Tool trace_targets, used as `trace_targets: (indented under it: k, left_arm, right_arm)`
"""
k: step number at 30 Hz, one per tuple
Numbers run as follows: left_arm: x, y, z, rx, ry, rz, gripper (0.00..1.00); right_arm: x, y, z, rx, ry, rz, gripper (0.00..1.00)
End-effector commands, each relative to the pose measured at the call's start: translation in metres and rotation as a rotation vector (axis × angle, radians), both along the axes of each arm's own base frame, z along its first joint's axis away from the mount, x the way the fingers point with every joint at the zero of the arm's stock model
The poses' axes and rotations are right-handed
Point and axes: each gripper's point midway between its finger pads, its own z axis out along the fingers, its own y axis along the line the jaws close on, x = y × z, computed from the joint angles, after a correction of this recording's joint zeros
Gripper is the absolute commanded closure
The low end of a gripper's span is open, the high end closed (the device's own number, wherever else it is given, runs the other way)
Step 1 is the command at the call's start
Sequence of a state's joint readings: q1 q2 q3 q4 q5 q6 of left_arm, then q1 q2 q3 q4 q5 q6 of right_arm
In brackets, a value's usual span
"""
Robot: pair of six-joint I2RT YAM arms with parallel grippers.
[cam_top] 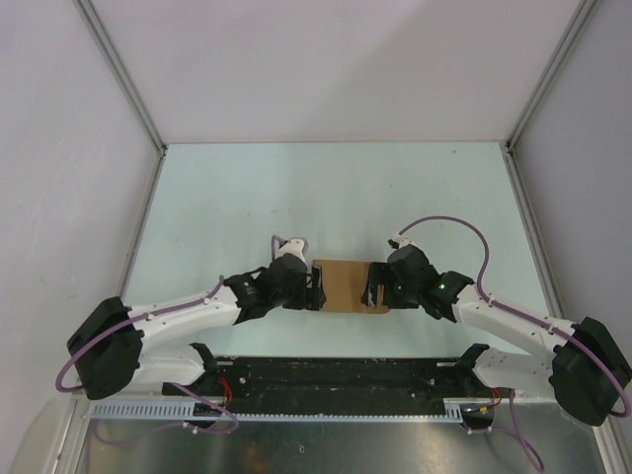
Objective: Fold the paper box
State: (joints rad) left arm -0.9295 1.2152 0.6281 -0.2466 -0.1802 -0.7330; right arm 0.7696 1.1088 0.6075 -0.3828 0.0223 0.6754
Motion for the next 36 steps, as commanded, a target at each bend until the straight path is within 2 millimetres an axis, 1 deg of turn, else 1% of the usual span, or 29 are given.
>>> trace_targets:
  k: [1, 3, 9, 12, 14, 18, 23, 30, 36]
  left_arm:
    - [-0.001, -0.014, 0.001, -0.046, 0.016, -0.013, 0.17]
    - [-0.002, -0.016, 0.000, -0.046, 0.023, -0.018, 0.18]
    - [-0.003, -0.023, 0.003, -0.065, 0.018, -0.032, 0.21]
    - [-0.003, -0.024, 0.002, -0.064, 0.019, -0.036, 0.22]
    - [-0.002, -0.023, -0.003, -0.051, 0.025, -0.032, 0.22]
    - [0.000, -0.022, -0.009, -0.033, 0.024, -0.027, 0.23]
    - [0.000, -0.024, -0.011, -0.029, 0.028, -0.029, 0.23]
    - [0.000, -0.028, -0.005, -0.056, 0.029, -0.035, 0.24]
    - [-0.002, -0.034, 0.001, -0.088, 0.031, -0.049, 0.24]
  right_arm:
    - [0.008, 0.002, 0.001, -0.007, -0.037, -0.002, 0.16]
    - [0.007, 0.002, -0.001, -0.011, -0.028, -0.001, 0.16]
    - [0.007, 0.003, -0.003, -0.008, -0.021, -0.007, 0.18]
    - [0.008, 0.006, -0.002, 0.002, -0.022, -0.002, 0.18]
    - [0.008, 0.006, -0.002, 0.005, -0.021, 0.000, 0.19]
    - [0.007, 0.005, -0.005, -0.005, -0.014, -0.001, 0.19]
    - [0.006, 0.004, -0.005, -0.012, -0.014, -0.004, 0.19]
    - [0.006, 0.006, -0.006, -0.003, -0.006, -0.001, 0.23]
    - [0.007, 0.009, -0.006, 0.011, -0.003, 0.001, 0.23]
